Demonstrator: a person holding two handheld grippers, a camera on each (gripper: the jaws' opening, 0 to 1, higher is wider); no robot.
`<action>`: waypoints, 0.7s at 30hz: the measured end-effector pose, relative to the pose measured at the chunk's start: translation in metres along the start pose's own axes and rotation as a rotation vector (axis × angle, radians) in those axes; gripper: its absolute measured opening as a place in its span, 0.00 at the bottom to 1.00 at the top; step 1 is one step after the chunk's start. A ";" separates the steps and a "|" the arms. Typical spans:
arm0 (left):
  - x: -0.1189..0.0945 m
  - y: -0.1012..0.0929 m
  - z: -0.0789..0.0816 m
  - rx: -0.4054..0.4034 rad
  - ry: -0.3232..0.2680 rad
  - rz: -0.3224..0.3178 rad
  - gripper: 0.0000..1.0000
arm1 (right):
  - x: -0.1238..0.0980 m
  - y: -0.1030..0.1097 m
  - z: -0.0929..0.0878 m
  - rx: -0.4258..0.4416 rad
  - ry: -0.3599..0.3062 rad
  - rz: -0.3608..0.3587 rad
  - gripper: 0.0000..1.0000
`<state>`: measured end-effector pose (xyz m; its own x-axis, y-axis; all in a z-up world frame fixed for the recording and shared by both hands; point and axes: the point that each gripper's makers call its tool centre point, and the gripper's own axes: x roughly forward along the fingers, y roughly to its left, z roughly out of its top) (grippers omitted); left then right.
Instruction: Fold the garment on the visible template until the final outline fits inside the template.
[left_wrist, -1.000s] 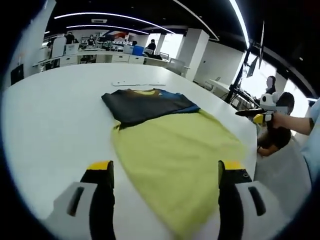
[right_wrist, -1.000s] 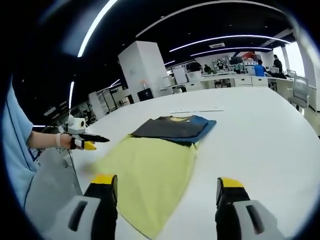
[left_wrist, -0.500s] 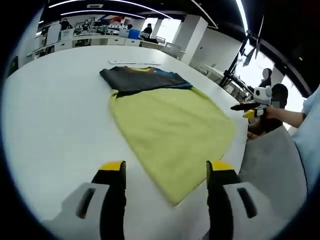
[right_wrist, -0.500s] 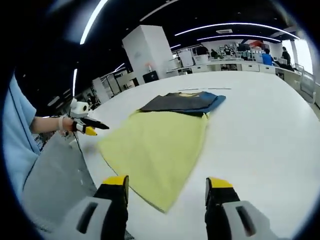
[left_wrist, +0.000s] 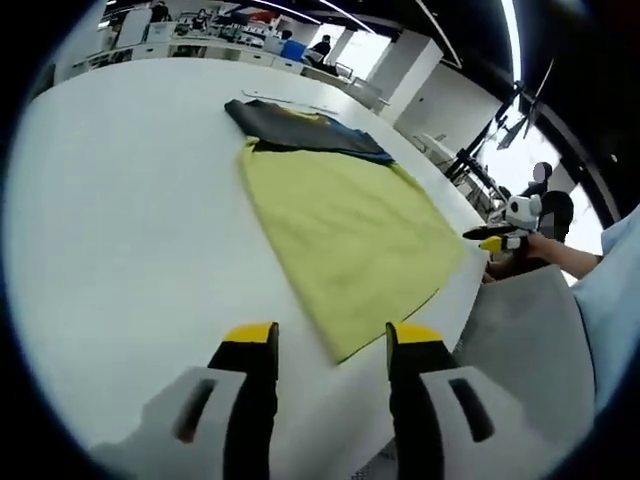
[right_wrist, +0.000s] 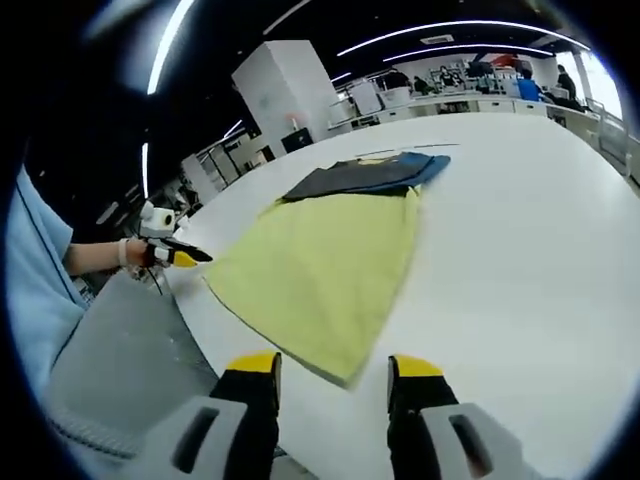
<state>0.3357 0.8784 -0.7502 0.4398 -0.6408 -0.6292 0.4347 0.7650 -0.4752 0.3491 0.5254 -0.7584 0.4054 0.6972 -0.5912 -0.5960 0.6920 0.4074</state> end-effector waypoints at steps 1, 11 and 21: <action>0.000 -0.001 -0.001 -0.004 0.005 -0.004 0.36 | 0.001 0.000 -0.002 0.006 0.009 0.000 0.35; 0.005 -0.007 -0.008 -0.085 0.013 -0.029 0.21 | 0.006 0.004 -0.001 0.104 -0.019 0.032 0.24; 0.009 0.004 -0.016 -0.197 -0.004 -0.046 0.03 | 0.010 -0.007 -0.001 0.245 -0.059 0.029 0.07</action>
<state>0.3292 0.8769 -0.7678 0.4266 -0.6753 -0.6017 0.2927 0.7325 -0.6146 0.3566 0.5268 -0.7679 0.4348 0.7222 -0.5379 -0.4250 0.6912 0.5845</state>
